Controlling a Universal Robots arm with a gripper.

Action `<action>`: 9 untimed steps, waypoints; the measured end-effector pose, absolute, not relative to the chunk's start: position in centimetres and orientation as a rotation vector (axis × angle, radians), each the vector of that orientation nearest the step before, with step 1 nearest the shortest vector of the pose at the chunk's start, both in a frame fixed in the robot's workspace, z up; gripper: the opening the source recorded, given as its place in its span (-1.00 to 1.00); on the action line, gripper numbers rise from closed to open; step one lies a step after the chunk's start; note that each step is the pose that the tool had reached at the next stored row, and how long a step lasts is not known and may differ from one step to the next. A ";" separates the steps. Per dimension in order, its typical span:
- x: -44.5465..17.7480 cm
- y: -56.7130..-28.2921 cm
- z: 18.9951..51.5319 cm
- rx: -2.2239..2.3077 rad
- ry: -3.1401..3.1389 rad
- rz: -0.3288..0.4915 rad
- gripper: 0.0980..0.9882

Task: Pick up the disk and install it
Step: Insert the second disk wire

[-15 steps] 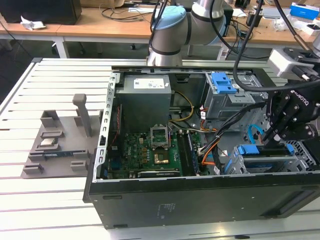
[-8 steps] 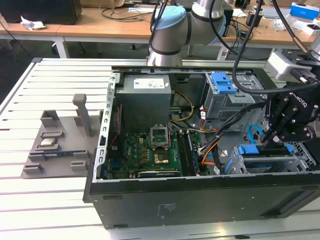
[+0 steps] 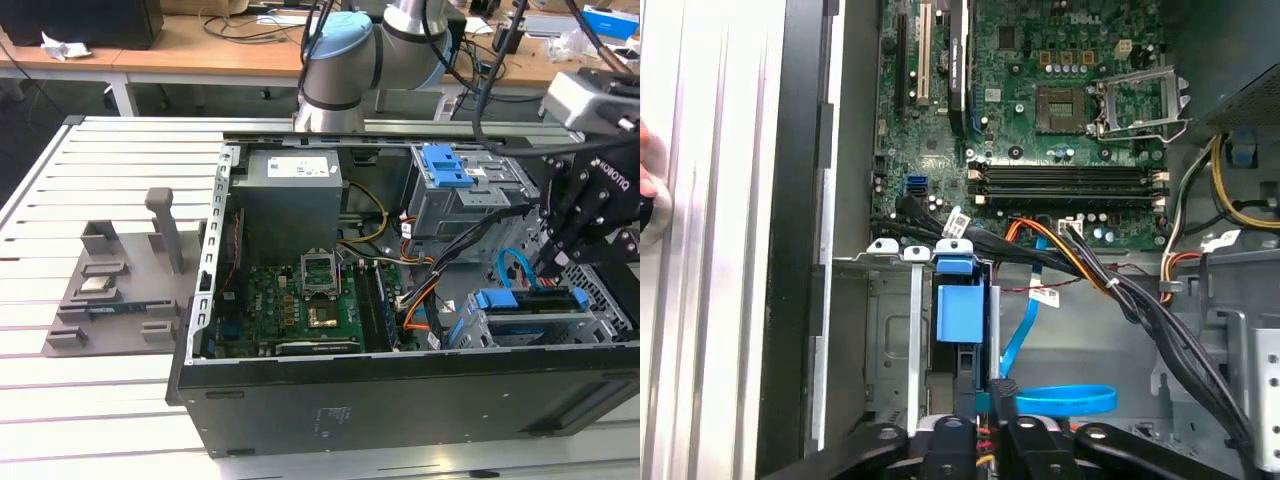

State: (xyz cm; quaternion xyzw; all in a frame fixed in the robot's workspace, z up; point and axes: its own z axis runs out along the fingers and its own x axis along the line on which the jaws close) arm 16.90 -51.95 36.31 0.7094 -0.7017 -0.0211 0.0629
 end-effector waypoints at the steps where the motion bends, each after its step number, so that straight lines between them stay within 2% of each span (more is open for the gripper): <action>1: 16.9 -51.9 36.9 2.144 -2.120 -0.064 -0.98; 5: 16.9 -51.9 39.2 2.144 -2.120 -0.064 -0.98; 9: 16.9 -51.9 39.5 2.144 -2.120 -0.064 -0.98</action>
